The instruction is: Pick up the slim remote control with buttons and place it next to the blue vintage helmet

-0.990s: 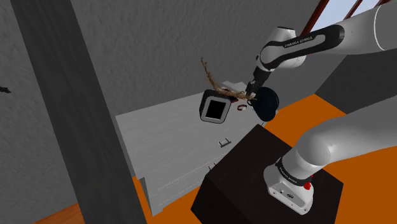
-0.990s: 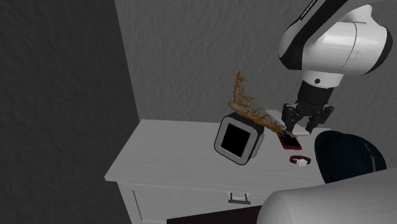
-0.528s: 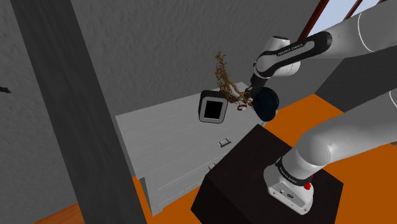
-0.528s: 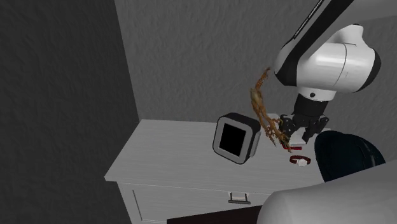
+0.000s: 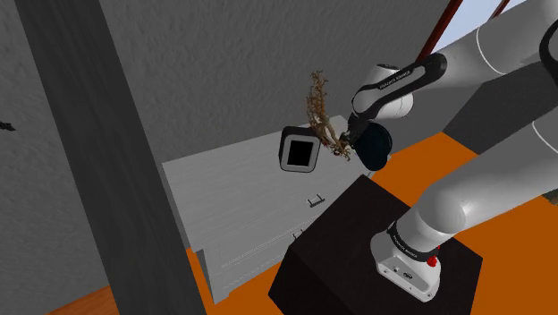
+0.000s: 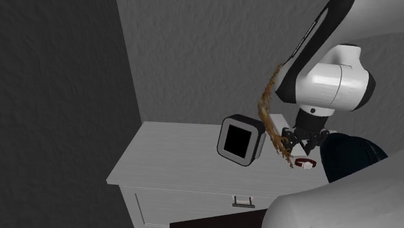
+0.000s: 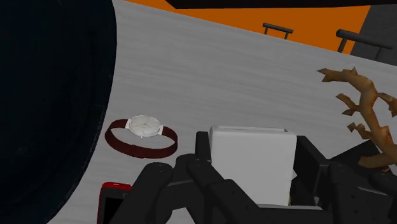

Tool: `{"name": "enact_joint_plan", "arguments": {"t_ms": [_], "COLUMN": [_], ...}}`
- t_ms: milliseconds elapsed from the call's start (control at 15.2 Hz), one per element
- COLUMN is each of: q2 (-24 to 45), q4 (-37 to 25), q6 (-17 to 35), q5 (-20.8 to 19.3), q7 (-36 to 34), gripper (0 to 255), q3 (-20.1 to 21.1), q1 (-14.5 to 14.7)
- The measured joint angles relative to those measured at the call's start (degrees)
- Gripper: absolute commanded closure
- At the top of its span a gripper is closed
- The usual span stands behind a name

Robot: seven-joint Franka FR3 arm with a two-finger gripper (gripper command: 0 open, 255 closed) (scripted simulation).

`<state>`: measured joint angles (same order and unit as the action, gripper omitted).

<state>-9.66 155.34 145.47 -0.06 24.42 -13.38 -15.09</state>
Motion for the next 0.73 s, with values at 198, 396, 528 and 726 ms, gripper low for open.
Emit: {"name": "enact_joint_plan", "arguments": {"t_ms": [198, 396, 528, 726], "q2": [2.8, 5.3, 7.4, 10.4], "q4": [0.4, 0.6, 0.7, 0.7], "q6": [3.1, 5.7, 7.8, 10.5], "q5": [1.2, 2.5, 3.7, 5.9], "q7": [1.0, 1.9, 2.8, 4.5], "gripper": [255, 255, 255, 255], "q3": [-0.3, -0.3, -0.4, -0.2], "q1": [0.4, 0.8, 1.1, 1.4]}}
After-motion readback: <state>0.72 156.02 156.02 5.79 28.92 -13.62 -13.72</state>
